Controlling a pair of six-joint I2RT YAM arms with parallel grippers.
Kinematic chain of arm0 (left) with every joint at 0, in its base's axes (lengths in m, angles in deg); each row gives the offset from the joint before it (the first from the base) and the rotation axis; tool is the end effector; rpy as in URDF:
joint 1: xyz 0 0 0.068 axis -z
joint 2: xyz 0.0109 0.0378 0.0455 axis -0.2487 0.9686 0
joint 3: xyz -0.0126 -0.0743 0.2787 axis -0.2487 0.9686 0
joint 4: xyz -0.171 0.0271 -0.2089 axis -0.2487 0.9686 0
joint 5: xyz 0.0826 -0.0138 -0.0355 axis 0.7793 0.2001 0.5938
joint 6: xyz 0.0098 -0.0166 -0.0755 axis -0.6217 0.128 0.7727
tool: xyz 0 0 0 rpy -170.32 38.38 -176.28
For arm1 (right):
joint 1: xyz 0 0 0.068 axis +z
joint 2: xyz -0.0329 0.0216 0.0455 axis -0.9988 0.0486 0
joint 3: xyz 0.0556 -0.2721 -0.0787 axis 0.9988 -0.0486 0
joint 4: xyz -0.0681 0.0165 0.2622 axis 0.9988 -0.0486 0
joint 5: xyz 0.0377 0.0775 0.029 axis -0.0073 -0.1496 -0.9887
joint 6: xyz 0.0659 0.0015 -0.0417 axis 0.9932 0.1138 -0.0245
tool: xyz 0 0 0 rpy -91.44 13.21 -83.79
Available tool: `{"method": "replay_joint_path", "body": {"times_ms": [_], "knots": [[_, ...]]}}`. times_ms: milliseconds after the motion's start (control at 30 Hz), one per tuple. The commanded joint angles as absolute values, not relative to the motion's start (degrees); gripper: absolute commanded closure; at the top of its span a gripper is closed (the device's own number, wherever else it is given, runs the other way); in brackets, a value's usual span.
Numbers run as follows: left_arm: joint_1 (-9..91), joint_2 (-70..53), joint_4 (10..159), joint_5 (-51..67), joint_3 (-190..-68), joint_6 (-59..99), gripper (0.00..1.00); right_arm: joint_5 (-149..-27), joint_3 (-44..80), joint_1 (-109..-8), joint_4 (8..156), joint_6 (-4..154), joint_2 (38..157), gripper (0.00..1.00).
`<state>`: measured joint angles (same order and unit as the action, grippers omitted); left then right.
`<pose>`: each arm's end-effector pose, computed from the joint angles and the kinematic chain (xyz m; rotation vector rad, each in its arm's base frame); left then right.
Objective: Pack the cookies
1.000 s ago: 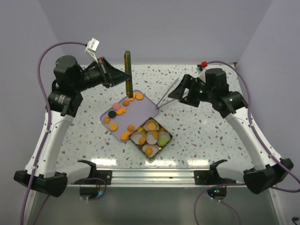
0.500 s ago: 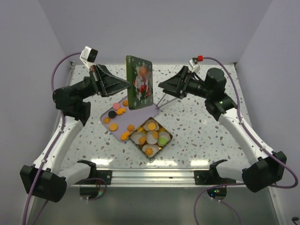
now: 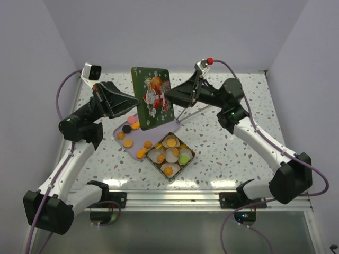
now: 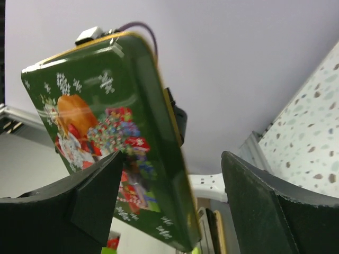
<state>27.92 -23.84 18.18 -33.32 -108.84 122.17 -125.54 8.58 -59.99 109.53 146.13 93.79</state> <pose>0.1802 -0.0954 0.4833 0.2288 1.2138 -2.2147 0.2792 0.1967 0.4288 -0.1000 1.7150 1.9592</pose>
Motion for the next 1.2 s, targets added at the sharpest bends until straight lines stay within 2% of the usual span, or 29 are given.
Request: {"method": "replay_joint_path", "body": {"times_ms": [0, 100, 133, 200, 233, 333, 433, 533, 600, 667, 733, 867, 1167], "knots": [[27.85, -25.44, 11.39, -29.97, -107.9, 124.01, 1.0, -127.51, 10.32, -55.76, 117.33, 149.15, 94.43, 0.23], [27.85, -25.79, 10.34, -28.82, -106.41, 124.01, 1.0, -127.33, 9.1, -54.35, 120.84, 151.51, 94.17, 0.28], [27.85, -26.06, 10.25, -28.56, -105.88, 124.01, 1.0, -127.24, 7.88, -54.34, 122.24, 152.56, 93.99, 0.37], [27.85, -26.15, 10.77, -28.73, -105.18, 123.75, 1.0, -127.42, 6.81, -54.34, 125.06, 154.33, 93.55, 0.46], [27.85, -26.41, 10.95, -28.91, -103.95, 123.84, 1.0, -127.68, 6.46, -54.34, 125.59, 154.68, 93.2, 0.54], [27.85, -27.02, 11.13, -29.0, -101.23, 123.75, 1.0, -127.33, 3.65, -54.34, 128.31, 156.53, 91.8, 0.63], [27.85, -27.9, 12.79, -29.09, -99.12, 123.05, 0.96, -126.54, 0.32, -54.34, 130.07, 157.84, 90.22, 0.7], [27.85, -27.99, 13.94, -29.44, -97.71, 122.52, 0.91, -125.49, -1.27, -54.34, 134.02, 160.74, 89.51, 0.72], [27.85, -27.73, 15.25, -30.14, -97.26, 122.08, 0.81, -125.13, -2.07, -54.34, 138.5, 164.08, 89.68, 0.74], [27.85, -27.55, 17.7, -31.02, -96.65, 120.77, 0.67, -124.78, -2.42, -54.34, 142.01, 166.8, 89.6, 0.77], [27.76, -27.2, 19.21, -31.98, -95.86, 118.93, 0.58, -124.26, -2.25, -54.34, 142.82, 167.69, 89.33, 0.86], [27.85, -25.8, 20.18, -33.3, -93.93, 117.86, 0.53, -123.11, -2.07, -54.43, 141.59, 167.52, 88.02, 1.0], [27.32, -22.2, 25.19, -37.87, -92.69, 112.94, 0.45, -120.04, -2.51, -54.43, 137.82, 166.11, 84.59, 1.0]]}}
